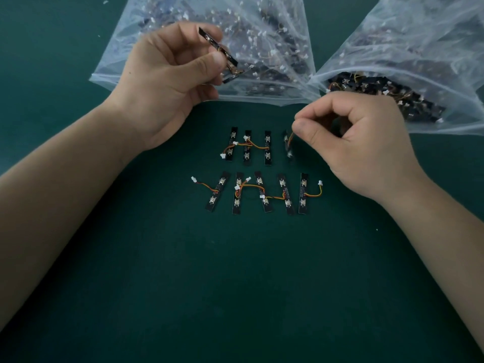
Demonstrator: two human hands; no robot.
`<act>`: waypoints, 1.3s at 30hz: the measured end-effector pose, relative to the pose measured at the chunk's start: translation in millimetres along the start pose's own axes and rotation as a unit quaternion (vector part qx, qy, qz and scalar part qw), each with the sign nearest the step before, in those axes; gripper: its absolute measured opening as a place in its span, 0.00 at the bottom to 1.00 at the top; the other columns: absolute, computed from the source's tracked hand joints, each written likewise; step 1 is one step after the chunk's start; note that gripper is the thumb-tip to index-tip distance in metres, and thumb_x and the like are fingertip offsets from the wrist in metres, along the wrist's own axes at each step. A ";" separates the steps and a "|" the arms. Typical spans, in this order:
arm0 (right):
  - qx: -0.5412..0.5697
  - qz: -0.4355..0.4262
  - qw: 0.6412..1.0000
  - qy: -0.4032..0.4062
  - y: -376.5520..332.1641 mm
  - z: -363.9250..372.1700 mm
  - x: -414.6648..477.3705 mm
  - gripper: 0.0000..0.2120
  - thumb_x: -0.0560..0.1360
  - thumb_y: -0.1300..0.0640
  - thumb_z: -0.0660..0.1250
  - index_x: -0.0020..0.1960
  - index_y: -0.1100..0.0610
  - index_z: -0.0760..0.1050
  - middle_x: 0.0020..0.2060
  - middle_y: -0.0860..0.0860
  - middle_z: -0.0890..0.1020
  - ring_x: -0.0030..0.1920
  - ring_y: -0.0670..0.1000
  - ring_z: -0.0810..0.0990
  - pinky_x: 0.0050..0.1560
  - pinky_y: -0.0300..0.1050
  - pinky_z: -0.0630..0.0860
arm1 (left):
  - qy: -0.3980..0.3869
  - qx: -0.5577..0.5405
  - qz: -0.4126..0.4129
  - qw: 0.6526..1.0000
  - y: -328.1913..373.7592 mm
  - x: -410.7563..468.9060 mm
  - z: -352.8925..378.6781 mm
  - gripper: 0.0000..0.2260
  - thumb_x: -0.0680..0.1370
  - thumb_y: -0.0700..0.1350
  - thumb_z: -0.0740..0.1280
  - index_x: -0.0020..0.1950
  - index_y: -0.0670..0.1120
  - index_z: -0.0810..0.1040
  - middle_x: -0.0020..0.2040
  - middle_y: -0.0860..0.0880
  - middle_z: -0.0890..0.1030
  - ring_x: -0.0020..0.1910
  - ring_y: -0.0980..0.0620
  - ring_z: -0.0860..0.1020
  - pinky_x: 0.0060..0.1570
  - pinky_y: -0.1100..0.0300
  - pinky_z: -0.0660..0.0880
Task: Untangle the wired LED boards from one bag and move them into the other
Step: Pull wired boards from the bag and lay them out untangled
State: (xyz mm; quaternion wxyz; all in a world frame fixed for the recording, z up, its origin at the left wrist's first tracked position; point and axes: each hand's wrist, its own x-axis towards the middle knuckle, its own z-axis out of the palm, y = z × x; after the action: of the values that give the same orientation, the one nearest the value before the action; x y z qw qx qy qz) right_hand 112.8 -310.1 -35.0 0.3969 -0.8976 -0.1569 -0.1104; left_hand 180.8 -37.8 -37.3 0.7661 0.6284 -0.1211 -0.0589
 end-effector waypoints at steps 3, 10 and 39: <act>-0.024 0.004 1.000 -0.007 0.5 0.8 0.6 0.02 0.79 0.52 0.74 0.47 0.49 0.84 0.40 0.36 0.83 0.40 0.39 0.80 0.43 0.27 0.68 | -0.001 0.000 -0.002 1.000 -0.2 -0.3 0.7 0.08 0.79 0.36 0.72 0.53 0.49 0.82 0.43 0.51 0.83 0.38 0.54 0.80 0.42 0.58 0.78; -0.024 0.011 0.999 -0.034 1.5 0.7 3.2 0.05 0.77 0.54 0.73 0.42 0.50 0.83 0.44 0.44 0.84 0.49 0.47 0.82 0.53 0.40 0.75 | 0.004 -0.003 -0.007 1.000 0.7 -0.7 1.9 0.08 0.78 0.36 0.72 0.52 0.49 0.82 0.42 0.50 0.82 0.37 0.54 0.79 0.42 0.59 0.77; -0.089 -0.242 0.962 -0.092 -10.2 2.9 -7.8 0.12 0.82 0.59 0.67 0.63 0.53 0.84 0.76 0.59 0.71 0.78 0.59 0.68 0.76 0.64 0.61 | -0.194 -0.020 -0.053 0.979 9.3 -12.4 5.4 0.12 0.71 0.45 0.80 0.52 0.51 0.85 0.46 0.49 0.87 0.46 0.50 0.87 0.45 0.60 0.84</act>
State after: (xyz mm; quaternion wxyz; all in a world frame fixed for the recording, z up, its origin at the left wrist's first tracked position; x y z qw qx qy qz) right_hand 102.1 -303.0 -32.4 0.2605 -0.8708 -0.3950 -0.1337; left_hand 166.9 -38.0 -28.6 0.7361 0.5953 -0.2324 -0.2229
